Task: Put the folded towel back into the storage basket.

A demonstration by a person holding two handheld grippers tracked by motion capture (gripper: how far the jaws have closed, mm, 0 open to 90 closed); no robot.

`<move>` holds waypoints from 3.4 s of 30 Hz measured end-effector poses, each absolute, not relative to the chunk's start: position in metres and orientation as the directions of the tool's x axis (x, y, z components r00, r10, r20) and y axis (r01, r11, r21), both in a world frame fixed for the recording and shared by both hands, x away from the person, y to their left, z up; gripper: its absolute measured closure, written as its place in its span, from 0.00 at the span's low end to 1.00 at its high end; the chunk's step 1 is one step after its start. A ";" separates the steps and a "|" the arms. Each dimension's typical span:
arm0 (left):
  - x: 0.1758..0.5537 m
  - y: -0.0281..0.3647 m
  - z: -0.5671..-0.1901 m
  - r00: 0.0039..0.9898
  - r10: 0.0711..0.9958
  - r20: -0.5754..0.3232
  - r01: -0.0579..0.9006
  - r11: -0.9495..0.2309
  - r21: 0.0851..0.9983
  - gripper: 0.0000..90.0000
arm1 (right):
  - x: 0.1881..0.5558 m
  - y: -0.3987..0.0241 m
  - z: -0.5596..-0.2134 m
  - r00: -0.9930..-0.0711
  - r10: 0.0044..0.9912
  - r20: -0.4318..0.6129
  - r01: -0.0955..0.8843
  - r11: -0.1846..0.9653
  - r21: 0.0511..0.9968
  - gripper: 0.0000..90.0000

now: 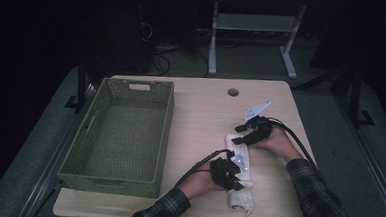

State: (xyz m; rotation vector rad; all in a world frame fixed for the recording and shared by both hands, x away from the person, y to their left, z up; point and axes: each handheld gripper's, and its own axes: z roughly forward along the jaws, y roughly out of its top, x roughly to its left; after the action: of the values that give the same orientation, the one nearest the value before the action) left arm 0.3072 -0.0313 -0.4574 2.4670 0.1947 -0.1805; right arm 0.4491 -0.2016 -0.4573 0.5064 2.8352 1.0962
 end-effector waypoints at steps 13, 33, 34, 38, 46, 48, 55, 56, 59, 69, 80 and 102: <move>0.309 -0.031 -0.458 0.976 0.099 -0.192 0.197 -0.776 0.599 0.89 | 0.443 -0.201 -0.469 -0.959 0.277 0.065 0.248 0.699 0.670 0.70; 0.306 -0.026 -0.445 0.977 0.083 -0.197 0.194 -0.730 0.655 0.90 | 0.431 -0.203 -0.454 -0.953 0.293 0.072 0.263 0.690 0.674 0.89; 0.306 -0.025 -0.444 0.978 0.079 -0.191 0.187 -0.730 0.657 0.90 | 0.430 -0.203 -0.452 -0.950 0.301 0.082 0.275 0.685 0.675 0.89; 0.308 -0.020 -0.435 0.976 0.089 -0.199 0.201 -0.719 0.665 0.90 | 0.430 -0.206 -0.446 -0.948 0.308 0.075 0.274 0.679 0.681 0.89; 0.312 -0.010 -0.416 0.975 0.112 -0.192 0.215 -0.703 0.678 0.90 | 0.433 -0.204 -0.434 -0.950 0.306 0.066 0.264 0.668 0.696 0.89; 0.313 -0.007 -0.412 0.973 0.127 -0.195 0.227 -0.696 0.681 0.90 | 0.434 -0.203 -0.430 -0.949 0.308 0.069 0.265 0.660 0.703 0.89; 0.315 0.000 -0.391 0.974 0.145 -0.175 0.226 -0.685 0.692 0.90 | 0.439 -0.197 -0.410 -0.953 0.297 0.053 0.243 0.653 0.717 0.89; 0.315 0.001 -0.388 0.974 0.149 -0.170 0.225 -0.685 0.692 0.90 | 0.440 -0.195 -0.407 -0.955 0.293 0.048 0.236 0.652 0.721 0.89; 0.314 0.003 -0.382 0.975 0.149 -0.165 0.222 -0.683 0.696 0.90 | 0.442 -0.191 -0.400 -0.956 0.289 0.043 0.229 0.650 0.725 0.89; 0.318 0.024 -0.358 0.972 0.167 -0.164 0.234 -0.646 0.726 0.90 | 0.447 -0.177 -0.383 -0.961 0.275 0.029 0.208 0.650 0.731 0.89; 0.318 0.032 -0.334 0.979 0.164 -0.124 0.202 -0.647 0.735 0.90 | 0.451 -0.161 -0.363 -0.965 0.263 0.020 0.188 0.631 0.752 0.89; 0.334 0.113 -0.299 0.983 0.162 -0.085 0.170 -0.641 0.749 0.90 | 0.467 -0.104 -0.332 -0.969 0.244 -0.029 0.141 0.647 0.750 0.89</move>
State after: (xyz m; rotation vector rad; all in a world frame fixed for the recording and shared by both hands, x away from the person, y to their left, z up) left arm 0.3339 0.1134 -0.2989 2.2764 0.2298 -0.0122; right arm 0.4668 -0.1042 -0.3323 0.3214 2.7335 1.2283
